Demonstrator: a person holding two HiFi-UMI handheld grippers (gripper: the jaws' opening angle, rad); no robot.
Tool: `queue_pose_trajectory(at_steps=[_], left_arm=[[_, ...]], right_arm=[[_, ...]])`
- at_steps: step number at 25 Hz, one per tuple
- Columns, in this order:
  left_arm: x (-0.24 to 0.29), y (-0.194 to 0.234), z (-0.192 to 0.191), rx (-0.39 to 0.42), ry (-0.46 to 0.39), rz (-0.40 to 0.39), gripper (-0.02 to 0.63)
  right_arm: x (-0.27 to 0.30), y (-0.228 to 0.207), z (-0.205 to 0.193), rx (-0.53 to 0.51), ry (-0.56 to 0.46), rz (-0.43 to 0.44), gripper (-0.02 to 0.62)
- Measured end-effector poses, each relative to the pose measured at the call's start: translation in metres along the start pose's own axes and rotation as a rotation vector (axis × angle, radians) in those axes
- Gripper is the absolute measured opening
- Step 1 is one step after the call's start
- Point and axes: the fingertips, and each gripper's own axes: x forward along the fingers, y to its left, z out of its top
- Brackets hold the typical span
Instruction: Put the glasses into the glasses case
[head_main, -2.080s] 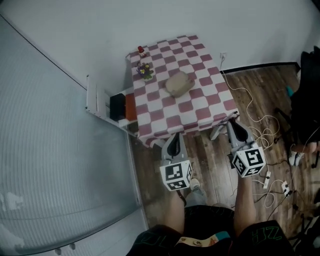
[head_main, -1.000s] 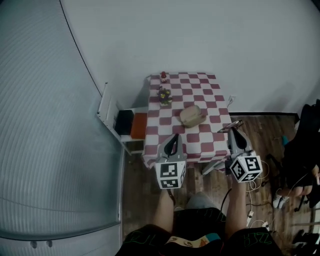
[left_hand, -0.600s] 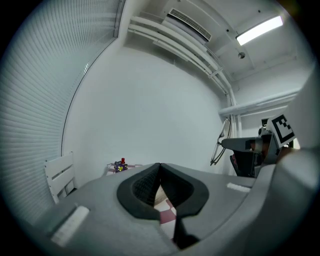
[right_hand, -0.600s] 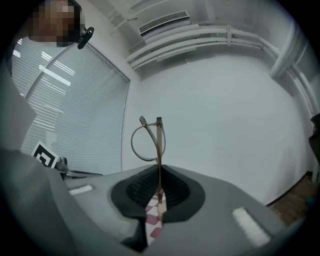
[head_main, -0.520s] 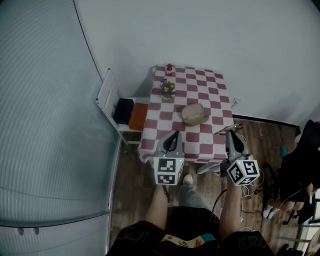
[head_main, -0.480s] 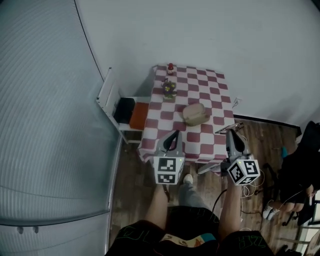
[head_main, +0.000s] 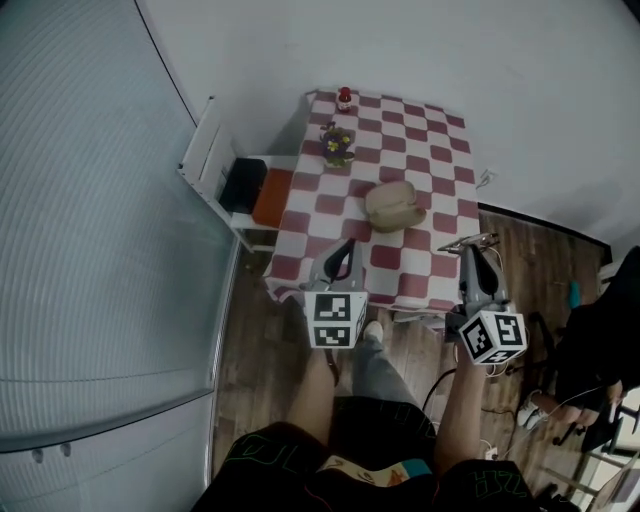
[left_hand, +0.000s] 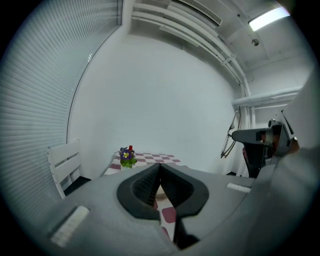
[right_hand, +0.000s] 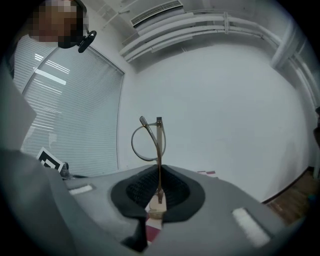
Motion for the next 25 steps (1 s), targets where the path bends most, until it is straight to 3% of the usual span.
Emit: queue_pose_trajectory(at_steps=[4, 11, 18, 25], left_arm=[[0.004, -0.001, -0.030, -0.030, 0.072, -0.004, 0.008], [0.049, -0.014, -0.039, -0.020, 0.088, -0.017, 0.008], [0.112, -0.021, -0.023, -0.040, 0.070, -0.005, 0.008], [0.152, -0.038, 0.018, -0.004, 0.011, -0.001, 0.008]], right_arm=[[0.001, -0.001, -0.025, 0.037, 0.046, -0.020, 0.017], [0.024, -0.038, -0.054, 0.075, 0.087, -0.042, 0.017], [0.074, -0.088, -0.063, 0.090, 0.097, -0.062, 0.017], [0.117, -0.106, -0.045, 0.004, 0.100, 0.022, 0.017]])
